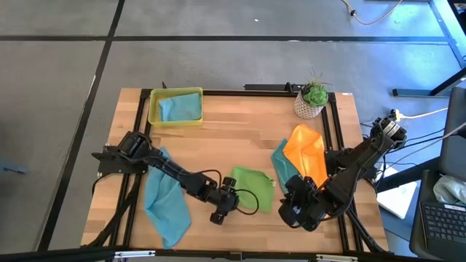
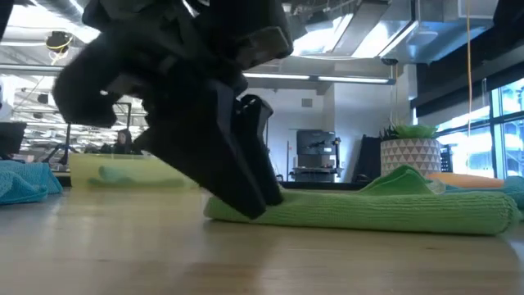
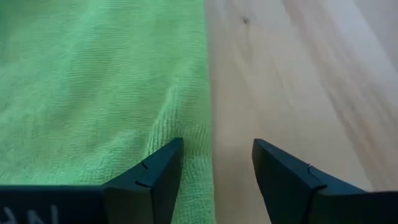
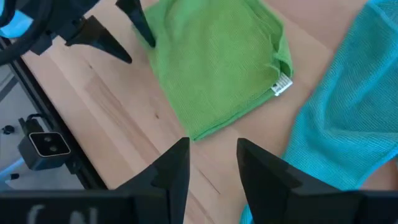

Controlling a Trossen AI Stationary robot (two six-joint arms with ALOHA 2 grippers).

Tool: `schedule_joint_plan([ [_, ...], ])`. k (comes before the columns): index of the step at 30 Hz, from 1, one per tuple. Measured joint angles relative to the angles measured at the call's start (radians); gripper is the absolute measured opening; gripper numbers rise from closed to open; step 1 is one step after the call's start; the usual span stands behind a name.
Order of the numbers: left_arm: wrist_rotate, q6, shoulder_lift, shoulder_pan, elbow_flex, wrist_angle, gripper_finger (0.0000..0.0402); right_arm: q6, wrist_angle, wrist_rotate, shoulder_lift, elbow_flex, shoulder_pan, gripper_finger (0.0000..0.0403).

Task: Fold microfiber towels
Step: Put the folded green towel into the yellow bin

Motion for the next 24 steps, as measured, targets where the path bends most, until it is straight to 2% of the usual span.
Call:
schedule_joint_plan([
  [5,-0.094,-0.001,-0.054,0.005,0.000,0.004,0.0188,0.000,0.002,-0.014,0.000,0.000,0.000,0.0135],
  [8,-0.111,0.004,-0.077,0.005,0.002,0.005,0.0188,-0.002,0.001,-0.015,0.000,0.000,0.000,0.0135],
  [13,-0.052,0.009,-0.056,0.013,0.002,0.005,0.0188,-0.025,-0.009,-0.014,0.000,0.000,0.000,0.0135],
  [24,0.006,0.021,0.039,0.060,0.003,0.035,0.0188,-0.033,-0.043,-0.018,0.000,0.000,0.010,0.0135],
])
